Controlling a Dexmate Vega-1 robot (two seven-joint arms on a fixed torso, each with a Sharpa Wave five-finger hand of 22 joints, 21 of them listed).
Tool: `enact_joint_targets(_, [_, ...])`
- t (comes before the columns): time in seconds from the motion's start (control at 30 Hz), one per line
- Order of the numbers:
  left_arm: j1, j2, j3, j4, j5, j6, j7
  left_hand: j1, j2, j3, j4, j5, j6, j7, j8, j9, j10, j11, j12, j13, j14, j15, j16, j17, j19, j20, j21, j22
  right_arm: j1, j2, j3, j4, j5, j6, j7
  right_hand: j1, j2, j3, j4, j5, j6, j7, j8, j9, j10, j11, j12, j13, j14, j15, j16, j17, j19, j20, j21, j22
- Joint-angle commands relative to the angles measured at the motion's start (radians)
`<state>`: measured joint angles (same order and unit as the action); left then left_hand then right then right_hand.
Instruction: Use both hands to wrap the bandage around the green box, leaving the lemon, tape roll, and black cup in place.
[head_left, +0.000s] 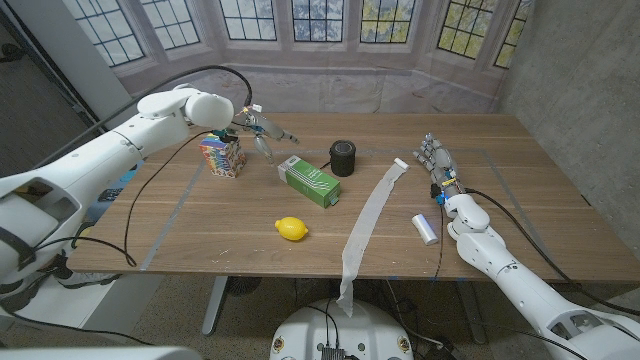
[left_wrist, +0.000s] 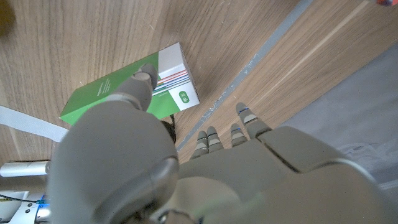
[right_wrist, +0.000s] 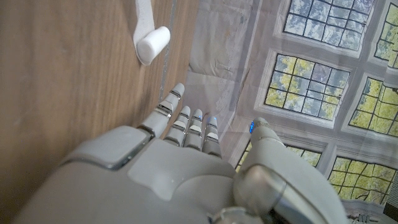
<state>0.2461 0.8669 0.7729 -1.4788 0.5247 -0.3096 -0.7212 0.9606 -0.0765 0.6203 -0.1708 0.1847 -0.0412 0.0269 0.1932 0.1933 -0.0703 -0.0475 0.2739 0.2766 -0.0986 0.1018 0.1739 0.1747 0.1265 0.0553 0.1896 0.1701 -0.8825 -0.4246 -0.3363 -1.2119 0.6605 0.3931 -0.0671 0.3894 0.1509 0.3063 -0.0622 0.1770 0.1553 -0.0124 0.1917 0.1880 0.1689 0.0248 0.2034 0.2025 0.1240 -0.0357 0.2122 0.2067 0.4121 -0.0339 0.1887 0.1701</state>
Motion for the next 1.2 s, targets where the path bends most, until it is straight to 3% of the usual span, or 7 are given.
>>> enact_joint_targets(0.03, [-0.017,-0.033,0.027,0.047,0.064,-0.045,0.035,0.016,0.003,-0.004,0.002,-0.003,-0.005,0.004,0.001,0.004,-0.008,0.011,0.006,0.005,-0.004,0.009,0.002,0.002,-0.002,-0.003,-0.002,0.002,-0.009,-0.004,0.004,-0.007,0.003,0.0,-0.003,-0.005,-0.001,0.002,-0.006,0.001,-0.003,0.004,0.0,0.004,0.004,0.002,-0.001,0.002,0.006,0.002,0.007,0.006,0.008,0.001,0.005,0.001])
enact_joint_targets(0.77, [-0.023,-0.075,0.065,0.095,0.075,-0.053,0.045,0.027,0.001,-0.011,0.004,-0.004,-0.004,0.019,0.003,0.007,-0.009,0.025,0.027,0.024,-0.005,0.021,0.004,0.003,-0.008,0.001,-0.002,0.002,-0.034,-0.023,0.021,-0.041,0.012,-0.012,-0.02,-0.009,0.0,0.001,-0.009,0.001,-0.004,0.004,0.002,0.004,0.002,0.001,-0.001,0.002,0.006,0.002,0.008,0.007,0.008,0.0,0.005,0.001])
enact_joint_targets(1.2, [-0.005,-0.073,0.076,0.094,0.12,-0.05,0.101,0.039,0.005,-0.015,0.005,-0.002,0.002,0.032,0.006,0.01,0.002,0.036,0.053,0.042,0.02,0.02,0.012,0.004,-0.003,0.005,0.002,0.003,-0.041,-0.023,0.026,-0.046,0.017,-0.013,-0.025,-0.008,0.001,0.002,-0.012,0.001,-0.005,0.004,0.002,0.004,0.002,-0.002,-0.001,0.002,0.005,0.001,0.007,0.007,0.008,0.0,0.005,0.001])
